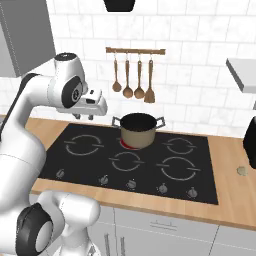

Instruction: Put the lemon and garlic in the pot. Retrieve the spatula and lightly stir the vegetables in the pot.

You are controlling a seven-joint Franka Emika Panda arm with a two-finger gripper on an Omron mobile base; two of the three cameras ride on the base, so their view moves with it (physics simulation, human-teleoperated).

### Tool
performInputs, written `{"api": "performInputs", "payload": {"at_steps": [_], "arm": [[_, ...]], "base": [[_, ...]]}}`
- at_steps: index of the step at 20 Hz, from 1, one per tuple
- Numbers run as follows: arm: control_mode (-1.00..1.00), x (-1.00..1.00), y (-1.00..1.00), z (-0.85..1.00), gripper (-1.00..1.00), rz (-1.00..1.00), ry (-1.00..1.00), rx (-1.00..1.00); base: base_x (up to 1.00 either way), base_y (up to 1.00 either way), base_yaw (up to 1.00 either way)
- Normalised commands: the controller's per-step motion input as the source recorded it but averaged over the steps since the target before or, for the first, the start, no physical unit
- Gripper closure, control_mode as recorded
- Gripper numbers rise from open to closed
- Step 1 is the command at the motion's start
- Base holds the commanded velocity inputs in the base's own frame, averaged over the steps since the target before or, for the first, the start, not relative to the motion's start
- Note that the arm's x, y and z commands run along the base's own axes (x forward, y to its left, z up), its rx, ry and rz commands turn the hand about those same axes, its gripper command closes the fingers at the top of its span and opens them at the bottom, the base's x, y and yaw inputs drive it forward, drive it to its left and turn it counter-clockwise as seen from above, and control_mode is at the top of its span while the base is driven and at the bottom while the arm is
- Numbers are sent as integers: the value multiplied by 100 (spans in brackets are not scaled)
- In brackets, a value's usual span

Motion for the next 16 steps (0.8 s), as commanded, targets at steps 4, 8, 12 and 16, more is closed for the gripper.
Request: {"api": "performInputs", "payload": {"at_steps": [4, 8, 12, 16], "arm": [[100, 0, 0, 0, -100, 0, 0, 0], [100, 0, 0, 0, -100, 0, 0, 0], [100, 0, 0, 0, -100, 0, 0, 0], [100, 0, 0, 0, -100, 0, 0, 0]], "base": [[0, -3, 0], [0, -79, 0], [3, -98, 0], [12, -83, 0]]}}
